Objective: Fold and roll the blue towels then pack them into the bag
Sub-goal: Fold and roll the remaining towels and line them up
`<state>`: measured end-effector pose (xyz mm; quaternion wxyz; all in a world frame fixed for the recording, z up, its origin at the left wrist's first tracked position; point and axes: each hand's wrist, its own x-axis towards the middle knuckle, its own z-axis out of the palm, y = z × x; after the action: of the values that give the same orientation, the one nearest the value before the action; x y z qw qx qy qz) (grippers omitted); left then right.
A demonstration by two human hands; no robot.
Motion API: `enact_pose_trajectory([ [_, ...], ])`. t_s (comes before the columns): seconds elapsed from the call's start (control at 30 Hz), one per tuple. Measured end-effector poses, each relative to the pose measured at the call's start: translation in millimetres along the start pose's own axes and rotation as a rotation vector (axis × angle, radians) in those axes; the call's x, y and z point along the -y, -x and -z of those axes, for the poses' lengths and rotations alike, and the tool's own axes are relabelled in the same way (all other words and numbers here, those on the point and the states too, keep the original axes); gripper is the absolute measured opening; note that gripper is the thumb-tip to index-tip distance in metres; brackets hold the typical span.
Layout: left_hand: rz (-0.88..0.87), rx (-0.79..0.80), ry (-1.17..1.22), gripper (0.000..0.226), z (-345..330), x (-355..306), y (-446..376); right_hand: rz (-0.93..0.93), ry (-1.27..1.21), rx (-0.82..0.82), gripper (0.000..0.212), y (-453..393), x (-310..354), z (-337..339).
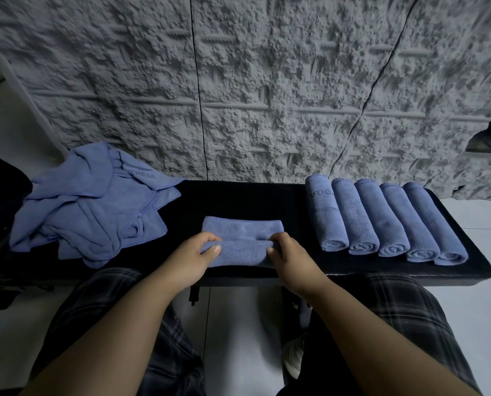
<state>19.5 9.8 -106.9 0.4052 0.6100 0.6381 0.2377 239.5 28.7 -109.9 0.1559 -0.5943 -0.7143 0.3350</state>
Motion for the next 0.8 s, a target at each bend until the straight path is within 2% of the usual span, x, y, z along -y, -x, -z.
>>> enact_pose_trajectory([
  [0.13, 0.069, -0.023, -0.037, 0.01, -3, 3, -2, -0.104, -0.037, 0.047, 0.025, 0, 5, 0],
  [0.2, 0.08, -0.074, -0.166, 0.016, -5, 5, -2, -0.118, 0.045, -0.004, 0.029, 2, 8, -2],
  [0.23, 0.049, -0.152, -0.237, 0.017, -7, 4, -1, -0.117, 0.131, -0.045, 0.031, 3, 10, -3],
  [0.3, -0.145, -0.364, -0.321, 0.005, -9, 0, 3, -0.089, 0.279, -0.144, 0.032, 6, 11, -5],
  [0.37, -0.343, -0.455, -0.436, 0.023, -11, -2, 4, -0.003, 0.31, -0.263, 0.024, 7, 12, -7],
  [0.43, -0.432, -0.445, -0.541, 0.037, -12, -3, 5, 0.139, 0.353, -0.372, 0.015, 7, 12, -9],
  [0.53, -0.447, -0.438, -0.599, 0.035, -16, -4, 5, 0.295, 0.468, -0.41, 0.018, 9, 16, -14],
  [0.6, -0.438, -0.459, -0.627, 0.031, -20, -3, 5, 0.314, 0.507, -0.416, 0.02, 9, 17, -17],
  [0.7, -0.411, -0.464, -0.619, 0.007, -20, -1, 5, 0.298, 0.451, -0.427, 0.023, 7, 14, -17],
  [0.73, -0.393, -0.449, -0.603, 0.005, -19, -1, 5, 0.295, 0.437, -0.41, 0.026, 6, 14, -17],
  [0.8, -0.366, -0.419, -0.582, 0.016, -19, -1, 4, 0.286, 0.412, -0.361, 0.034, 6, 12, -16],
])
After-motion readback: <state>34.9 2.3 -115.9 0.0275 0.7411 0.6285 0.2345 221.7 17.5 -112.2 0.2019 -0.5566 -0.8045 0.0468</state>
